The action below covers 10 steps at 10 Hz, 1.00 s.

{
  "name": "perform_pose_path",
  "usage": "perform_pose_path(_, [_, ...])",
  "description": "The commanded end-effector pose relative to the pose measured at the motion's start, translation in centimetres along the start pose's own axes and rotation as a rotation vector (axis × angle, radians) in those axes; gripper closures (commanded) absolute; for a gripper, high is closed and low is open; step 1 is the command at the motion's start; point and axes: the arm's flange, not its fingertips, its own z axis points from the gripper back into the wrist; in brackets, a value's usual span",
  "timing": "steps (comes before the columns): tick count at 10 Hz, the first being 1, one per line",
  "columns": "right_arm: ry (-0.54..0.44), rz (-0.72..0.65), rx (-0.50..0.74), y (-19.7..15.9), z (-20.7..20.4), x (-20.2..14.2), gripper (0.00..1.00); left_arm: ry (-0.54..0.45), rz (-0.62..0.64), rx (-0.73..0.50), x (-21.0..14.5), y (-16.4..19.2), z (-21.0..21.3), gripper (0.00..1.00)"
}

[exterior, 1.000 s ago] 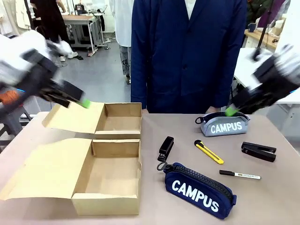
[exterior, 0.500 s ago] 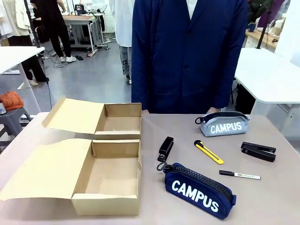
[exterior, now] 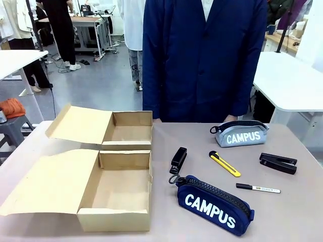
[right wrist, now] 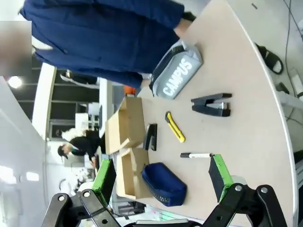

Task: Place items inside the box.
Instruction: Pick up a Pencil pouch or Stapler and place it inside the Mailer Box closest to the robot.

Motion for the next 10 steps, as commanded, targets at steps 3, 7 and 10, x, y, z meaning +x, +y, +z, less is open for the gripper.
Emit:
perform_pose_path(3, [0.011, 0.023, -0.001, 1.3, 0.5, -0.2, 0.0, 0.014, -0.054, -0.003, -0.4, -0.9, 0.5, 0.0])
perform_pose_path(7, [0.484, 0.532, -0.249, 10.9, -14.2, -4.7, 0.0, 0.014, -0.054, -0.003, -0.4, -0.9, 0.5, 0.0])
perform_pose_path(10, [0.396, 0.274, -0.238, 4.4, -4.1, -2.3, 0.0, 0.014, -0.054, -0.003, -0.4, -0.9, 0.5, 0.0])
